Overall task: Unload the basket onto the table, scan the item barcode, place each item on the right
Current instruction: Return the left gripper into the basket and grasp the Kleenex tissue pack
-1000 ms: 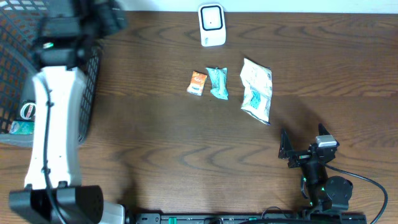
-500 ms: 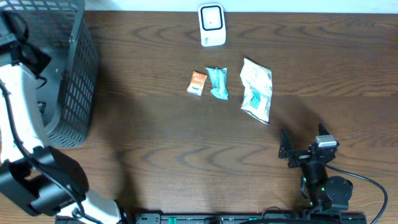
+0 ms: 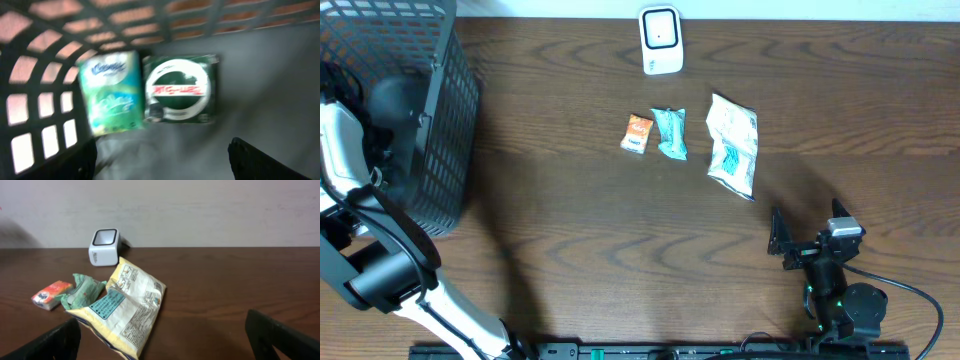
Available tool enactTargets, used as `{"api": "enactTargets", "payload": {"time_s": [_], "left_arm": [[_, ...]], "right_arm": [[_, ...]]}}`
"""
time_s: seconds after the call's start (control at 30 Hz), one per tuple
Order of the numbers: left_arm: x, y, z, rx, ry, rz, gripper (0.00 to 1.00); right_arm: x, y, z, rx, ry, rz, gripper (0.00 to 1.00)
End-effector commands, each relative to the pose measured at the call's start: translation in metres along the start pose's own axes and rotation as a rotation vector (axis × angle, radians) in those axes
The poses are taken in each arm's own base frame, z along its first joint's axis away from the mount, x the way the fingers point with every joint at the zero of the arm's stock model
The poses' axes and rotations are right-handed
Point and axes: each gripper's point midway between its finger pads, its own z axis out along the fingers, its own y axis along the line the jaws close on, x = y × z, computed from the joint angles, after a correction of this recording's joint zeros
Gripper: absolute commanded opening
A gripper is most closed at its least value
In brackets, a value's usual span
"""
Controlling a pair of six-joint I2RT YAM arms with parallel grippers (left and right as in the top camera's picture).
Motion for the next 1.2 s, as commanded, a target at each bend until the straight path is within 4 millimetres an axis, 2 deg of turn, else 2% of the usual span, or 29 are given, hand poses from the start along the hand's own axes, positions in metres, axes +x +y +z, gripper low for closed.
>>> {"api": "enactTargets", "payload": {"time_s": [0.0,0.4,0.8,1.17], "left_arm": [[0.000,0.013,0.009,-0.063,-0.006,-0.103,0.82],[-0.004,0.034,0.019,-0.123,-0.015,-0.165,0.83],[0.010,0.047,0.052,-0.154,-0.008,-0.176,0.82],[-0.004,0.061,0.074,-0.145,-0.053,-0.244,0.80]], "right_arm": [[0.000,-0.002,0.000,0.009,0.000,-0.011,0.99],[0.000,-0.002,0.000,0.009,0.000,-0.011,0.99],[0.000,-0.002,0.000,0.009,0.000,-0.011,0.99],[0.000,-0.002,0.000,0.009,0.000,-0.011,0.99]]}}
